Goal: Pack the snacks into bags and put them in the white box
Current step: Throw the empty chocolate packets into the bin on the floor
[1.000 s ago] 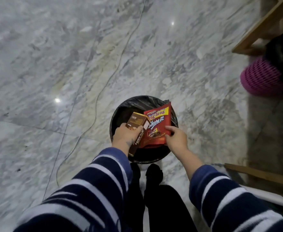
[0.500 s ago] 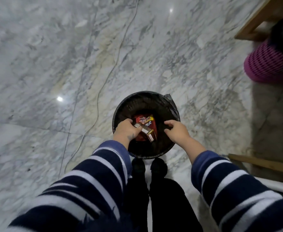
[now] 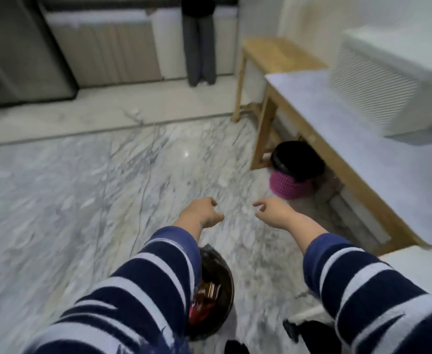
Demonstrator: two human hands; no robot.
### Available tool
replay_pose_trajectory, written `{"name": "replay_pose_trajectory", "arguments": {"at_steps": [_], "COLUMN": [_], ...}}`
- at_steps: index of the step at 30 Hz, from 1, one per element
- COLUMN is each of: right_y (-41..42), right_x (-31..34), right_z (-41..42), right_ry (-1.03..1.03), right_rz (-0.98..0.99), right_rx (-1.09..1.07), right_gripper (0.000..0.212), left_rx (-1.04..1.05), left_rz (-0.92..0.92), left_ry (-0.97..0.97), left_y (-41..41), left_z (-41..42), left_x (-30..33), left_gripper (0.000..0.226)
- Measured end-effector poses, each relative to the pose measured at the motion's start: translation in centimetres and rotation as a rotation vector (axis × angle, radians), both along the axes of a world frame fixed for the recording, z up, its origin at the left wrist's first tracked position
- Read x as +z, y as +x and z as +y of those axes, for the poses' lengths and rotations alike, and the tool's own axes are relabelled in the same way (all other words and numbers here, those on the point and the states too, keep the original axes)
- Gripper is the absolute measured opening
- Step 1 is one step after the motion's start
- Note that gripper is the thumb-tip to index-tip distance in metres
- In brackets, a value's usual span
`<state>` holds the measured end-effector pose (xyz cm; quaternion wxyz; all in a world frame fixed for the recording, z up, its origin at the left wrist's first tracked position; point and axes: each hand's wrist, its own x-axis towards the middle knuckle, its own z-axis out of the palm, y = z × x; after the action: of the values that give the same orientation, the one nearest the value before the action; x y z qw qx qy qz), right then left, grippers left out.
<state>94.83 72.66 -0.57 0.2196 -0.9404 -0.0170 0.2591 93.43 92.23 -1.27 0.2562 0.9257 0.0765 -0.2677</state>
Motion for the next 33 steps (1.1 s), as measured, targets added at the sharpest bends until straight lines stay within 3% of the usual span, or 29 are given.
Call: {"name": "replay_pose_trajectory", "arguments": {"at_steps": [6, 17, 24, 33], "right_y": [-6.2, -27.3, -44.8, -65.8], "right_x": [7.3, 11.9, 13.3, 13.1], "right_z": [-6.8, -21.2, -29.0, -37.4], "right_ry": [-0.13, -0.172, -0.217, -0.243], "right_rz": [-0.042, -0.074, -0.081, -0.054], "right_rx": [-0.112, -0.667, -0.947, -1.142], "right_gripper": [0.047, 0.045, 0.045, 0.045], "left_rx": [-0.543, -1.037, -1.248, -1.484], "left_rz": [-0.074, -0.173, -0.223, -0.227], "left_ry": [0.084, 0.026, -0.035, -0.086], "left_y": [0.3, -10.5, -24.5, -45.1], "left_z": [-8.1, -26.3, -38.3, -51.2], "left_x": [7.4, 11.6, 12.8, 12.1], "left_gripper": [0.059, 0.057, 0.051, 0.049]}}
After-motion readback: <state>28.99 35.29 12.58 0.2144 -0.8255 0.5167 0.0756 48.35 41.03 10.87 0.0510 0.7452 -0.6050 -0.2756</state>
